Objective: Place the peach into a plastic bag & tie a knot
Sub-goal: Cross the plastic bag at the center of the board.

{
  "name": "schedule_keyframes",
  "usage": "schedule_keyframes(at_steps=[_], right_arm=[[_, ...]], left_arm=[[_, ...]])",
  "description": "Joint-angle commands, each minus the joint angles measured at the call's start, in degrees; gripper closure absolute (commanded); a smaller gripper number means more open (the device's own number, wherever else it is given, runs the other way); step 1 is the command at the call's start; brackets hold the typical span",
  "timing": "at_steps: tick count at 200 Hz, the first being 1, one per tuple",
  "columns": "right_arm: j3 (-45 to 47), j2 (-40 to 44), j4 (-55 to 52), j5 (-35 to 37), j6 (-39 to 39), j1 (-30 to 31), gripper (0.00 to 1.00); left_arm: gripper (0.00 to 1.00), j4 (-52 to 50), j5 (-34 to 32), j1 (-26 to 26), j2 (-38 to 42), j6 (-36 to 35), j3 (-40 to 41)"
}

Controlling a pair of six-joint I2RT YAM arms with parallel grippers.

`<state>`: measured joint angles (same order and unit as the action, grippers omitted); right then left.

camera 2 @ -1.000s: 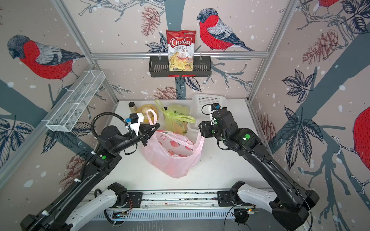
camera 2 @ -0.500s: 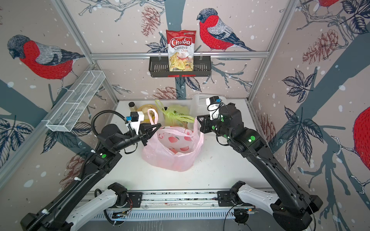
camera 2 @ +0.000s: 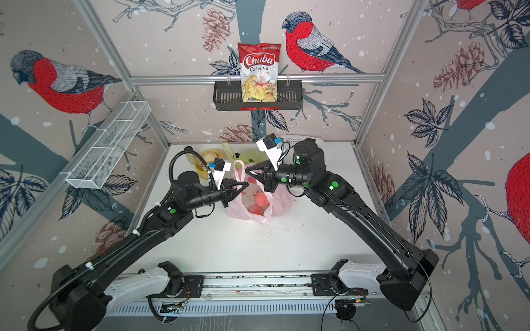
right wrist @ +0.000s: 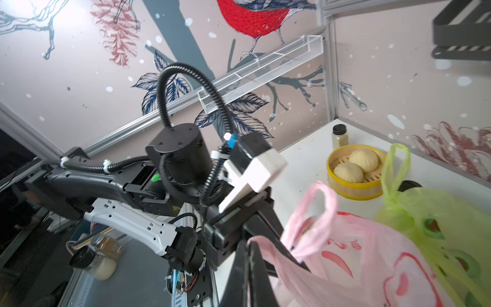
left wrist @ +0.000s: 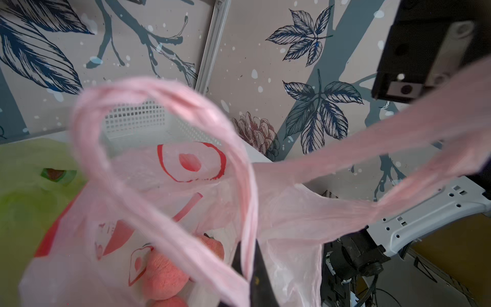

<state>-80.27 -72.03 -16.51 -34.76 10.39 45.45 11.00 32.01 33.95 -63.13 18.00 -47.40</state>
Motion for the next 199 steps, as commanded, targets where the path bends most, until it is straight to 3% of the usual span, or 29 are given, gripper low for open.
schedule_keyframes(at_steps=[1, 57, 111, 157, 199], right_arm=[[-1.2, -2.3, 0.5, -2.2, -2.7, 0.9, 1.0], [-3.8, -5.5, -2.7, -4.9, -3.3, -0.3, 1.0], [-4.6, -2.2, -4.1, -6.9, -4.4, -2.4, 1.0], [-2.6, -2.1, -4.1, -9.7, -5.0, -4.1, 1.0], [-2.9, -3.7, -3.0, -13.7, -5.2, -4.1, 1.0]], left_arm=[[1.0, 3.5, -0.5, 0.9, -2.1, 0.8, -1.8], [1.0, 1.2, -1.7, 1.3, -4.1, -4.0, -4.4], [1.0, -5.9, -7.3, 1.2, -1.8, -8.7, -7.2], [1.0, -6.0, -11.4, 1.2, -0.6, -9.2, -5.9], [1.0, -3.2, -5.2, 1.3, -2.0, -12.5, -6.1]])
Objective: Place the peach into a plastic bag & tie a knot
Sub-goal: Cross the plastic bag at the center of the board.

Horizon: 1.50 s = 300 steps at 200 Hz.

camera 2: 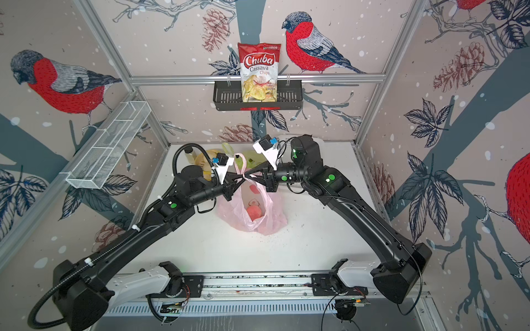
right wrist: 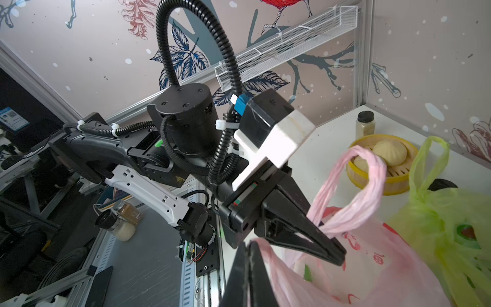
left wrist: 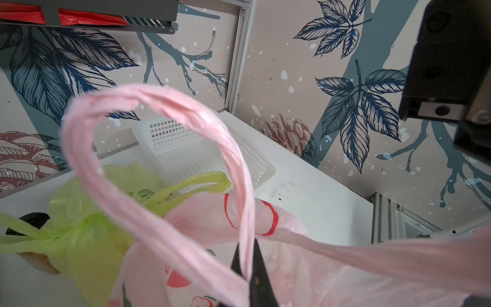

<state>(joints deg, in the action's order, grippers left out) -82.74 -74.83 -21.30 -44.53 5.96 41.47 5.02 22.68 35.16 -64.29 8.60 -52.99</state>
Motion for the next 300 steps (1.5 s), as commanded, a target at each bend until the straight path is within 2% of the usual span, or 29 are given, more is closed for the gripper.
schedule_keyframes(at_steps=[1, 33, 50, 114, 151, 172, 227, 265, 300], right_arm=[[-0.4, -1.0, 1.8, -3.9, -0.8, -0.1, 1.0], [-0.7, -2.8, 2.2, -4.6, -1.1, -0.4, 1.0], [-0.8, -3.5, 2.6, -5.3, -0.9, -1.1, 1.0], [-3.4, -7.3, 1.4, -9.9, -1.3, -2.5, 1.0], [-3.3, -7.7, -0.5, -11.6, -3.0, -2.6, 1.0], [-3.0, -7.5, -1.4, -13.1, -4.4, -2.5, 1.0], [-3.4, -8.9, -2.5, -13.8, -6.0, -2.7, 1.0], [-2.4, -8.8, -1.7, -13.2, -6.8, -3.0, 1.0], [-1.5, -8.3, -0.3, -12.9, -6.4, -3.0, 1.0]], left_arm=[[1.0, 2.8, 4.3, 0.1, -0.9, -3.2, -0.5], [1.0, 10.2, 11.8, 0.6, 0.6, -4.6, 2.1], [1.0, 11.8, 13.5, 1.1, 1.3, -5.0, 2.0], [1.0, -2.4, 13.7, 3.9, -3.4, -10.9, -6.2], [0.76, -6.8, 13.6, 3.9, -4.4, -12.7, -8.5], [0.67, -7.4, 14.5, 3.9, -4.2, -12.8, -8.5], [0.57, -9.9, 20.5, 3.5, -3.9, -12.8, -9.1], [0.52, -10.8, 25.8, 0.8, -3.4, -12.3, -8.9], [0.49, -7.1, 29.1, -1.6, -2.4, -9.6, -7.2]])
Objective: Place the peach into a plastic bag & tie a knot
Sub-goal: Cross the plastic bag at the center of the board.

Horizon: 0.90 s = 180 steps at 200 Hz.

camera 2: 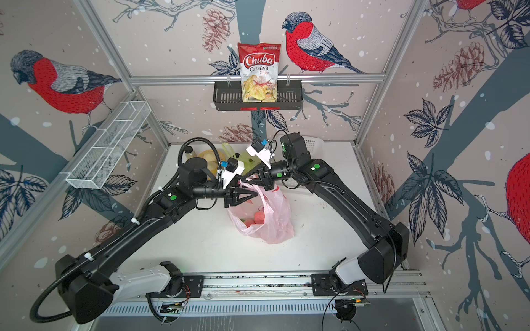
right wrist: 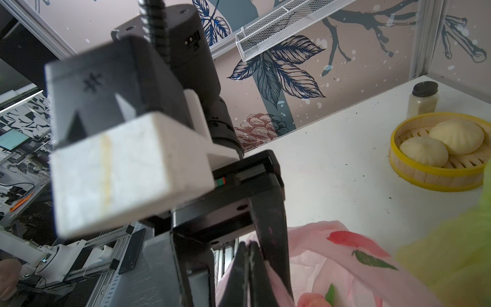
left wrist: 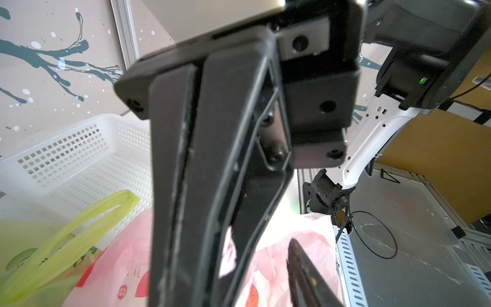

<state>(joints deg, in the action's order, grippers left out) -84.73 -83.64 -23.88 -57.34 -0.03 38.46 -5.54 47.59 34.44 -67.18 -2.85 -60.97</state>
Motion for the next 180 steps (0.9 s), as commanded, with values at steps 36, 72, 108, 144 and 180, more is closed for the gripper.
schedule_keyframes(at_steps=[36, 72, 108, 144, 180], right_arm=[[0.9, 0.2, 5.6, -0.2, 2.1, 1.1, 1.0], [1.5, -0.4, 10.2, 3.8, 4.7, 3.4, 1.0], [2.5, -1.3, 15.2, 3.8, 9.0, 3.5, 1.0], [5.2, -0.7, 18.5, 5.4, 9.9, 3.8, 1.0], [5.5, -0.4, 16.6, 5.9, 7.4, 3.9, 1.0]], left_arm=[[0.49, 4.9, 4.2, -0.9, -1.1, 2.9, 0.7], [0.49, 11.6, 7.3, -0.9, -1.7, 7.1, 2.0], [0.51, 13.5, 7.2, -0.9, -2.2, 8.7, 2.3], [0.52, 18.0, 8.9, -0.9, -2.2, 11.5, 3.5], [0.52, 15.7, 12.1, -0.9, -2.0, 10.0, 4.1]])
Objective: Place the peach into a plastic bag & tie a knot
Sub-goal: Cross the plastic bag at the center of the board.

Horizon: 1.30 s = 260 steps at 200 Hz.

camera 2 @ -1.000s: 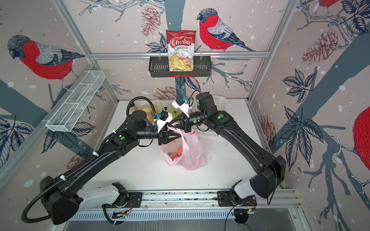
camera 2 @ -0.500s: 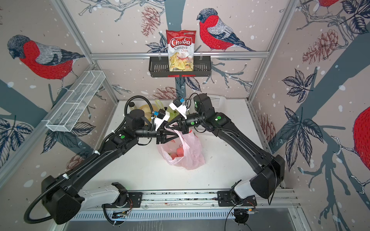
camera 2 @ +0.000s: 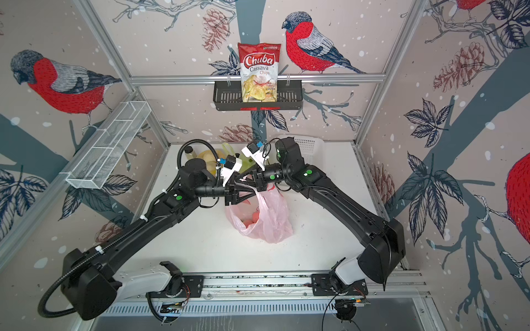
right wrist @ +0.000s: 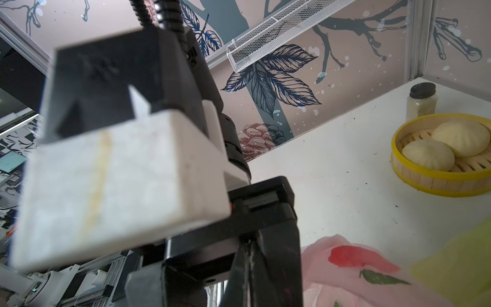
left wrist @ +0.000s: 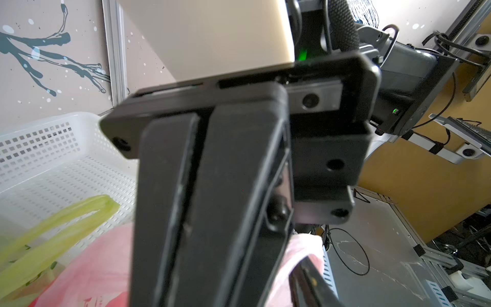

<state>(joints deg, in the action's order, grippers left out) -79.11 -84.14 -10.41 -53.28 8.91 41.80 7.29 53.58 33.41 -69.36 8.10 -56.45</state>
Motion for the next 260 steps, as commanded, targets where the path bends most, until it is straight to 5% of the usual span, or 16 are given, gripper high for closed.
schedule_keyframes(at_steps=[1, 140, 260], right_arm=[[-0.1, 0.1, 3.1, 1.9, -1.6, 0.5, 1.0], [1.2, 1.3, 1.7, 3.3, -7.2, 0.0, 1.0], [4.2, 2.8, 14.1, 7.4, 1.9, 1.5, 1.0]], left_arm=[[0.52, 2.8, 6.3, 0.1, 0.2, -1.1, -0.4], [0.5, -3.3, 17.1, -2.4, 1.4, -4.8, -3.8], [0.54, 12.6, 8.2, -2.4, 0.2, 7.5, -1.6]])
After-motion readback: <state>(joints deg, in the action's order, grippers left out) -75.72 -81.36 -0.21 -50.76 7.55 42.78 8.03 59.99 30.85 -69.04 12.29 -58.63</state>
